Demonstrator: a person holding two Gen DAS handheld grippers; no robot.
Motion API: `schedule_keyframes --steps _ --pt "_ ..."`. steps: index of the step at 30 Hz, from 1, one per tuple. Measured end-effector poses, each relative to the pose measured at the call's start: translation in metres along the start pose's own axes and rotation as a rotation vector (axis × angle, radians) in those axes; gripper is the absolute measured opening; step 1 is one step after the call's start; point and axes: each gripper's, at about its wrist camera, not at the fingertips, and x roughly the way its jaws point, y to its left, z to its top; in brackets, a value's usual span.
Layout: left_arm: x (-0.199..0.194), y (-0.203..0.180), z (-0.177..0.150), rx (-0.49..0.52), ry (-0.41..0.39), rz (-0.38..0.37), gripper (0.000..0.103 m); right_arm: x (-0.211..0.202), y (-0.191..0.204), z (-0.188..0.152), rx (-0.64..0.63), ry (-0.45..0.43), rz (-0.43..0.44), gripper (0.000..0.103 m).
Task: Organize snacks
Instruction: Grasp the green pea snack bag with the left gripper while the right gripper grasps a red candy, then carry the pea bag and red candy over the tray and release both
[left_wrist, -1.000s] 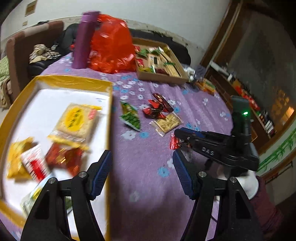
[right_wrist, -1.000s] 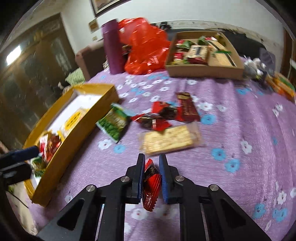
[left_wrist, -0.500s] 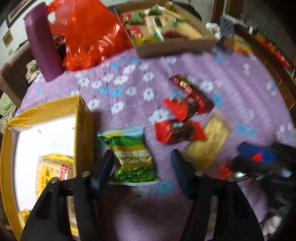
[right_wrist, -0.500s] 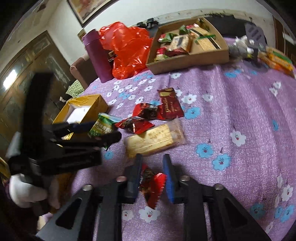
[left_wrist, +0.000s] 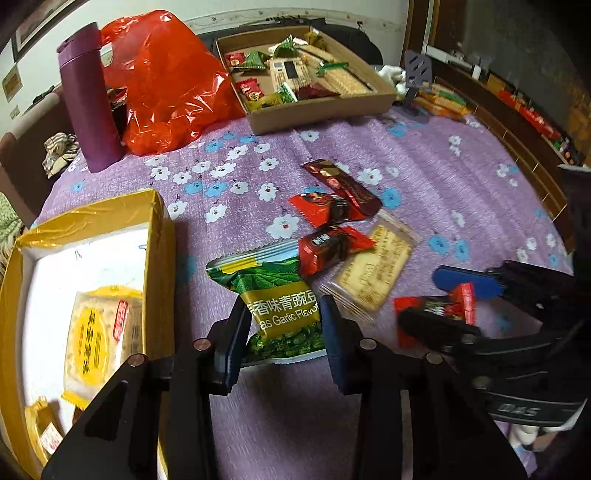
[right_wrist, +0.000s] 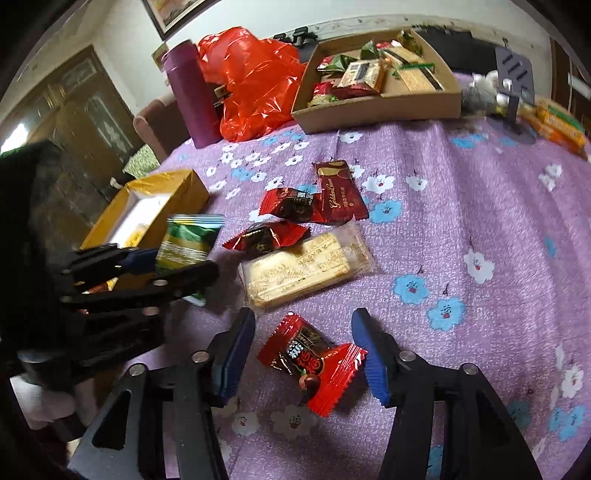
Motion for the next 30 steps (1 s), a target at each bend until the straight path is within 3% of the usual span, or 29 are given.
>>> schedule_keyframes --steps 4,7,11,17,21,26,30 --pt "-0.017 0.001 -0.009 -0.036 -0.036 -0.034 0.036 0.004 0.017 -0.005 -0.099 0.008 -0.075 0.059" --pt "-0.031 0.005 -0.017 -0.073 -0.066 -0.063 0.036 0.004 0.025 -0.007 -0.13 0.025 -0.07 0.025" --pt "-0.055 0.012 -0.031 -0.115 -0.116 -0.078 0.036 0.002 0.025 -0.009 -0.116 0.024 -0.037 0.024" --pt "-0.094 0.039 -0.063 -0.219 -0.198 -0.079 0.036 -0.009 0.014 -0.005 -0.016 -0.031 0.113 0.024" --pt "-0.113 0.066 -0.089 -0.305 -0.234 -0.073 0.036 -0.012 0.016 -0.007 0.001 -0.058 0.12 0.024" --pt "-0.129 0.102 -0.115 -0.366 -0.257 0.016 0.036 -0.025 0.036 -0.007 -0.009 -0.082 0.129 0.024" --pt "-0.13 0.126 -0.131 -0.426 -0.267 0.021 0.036 -0.033 0.069 -0.002 -0.034 -0.069 0.194 0.024"
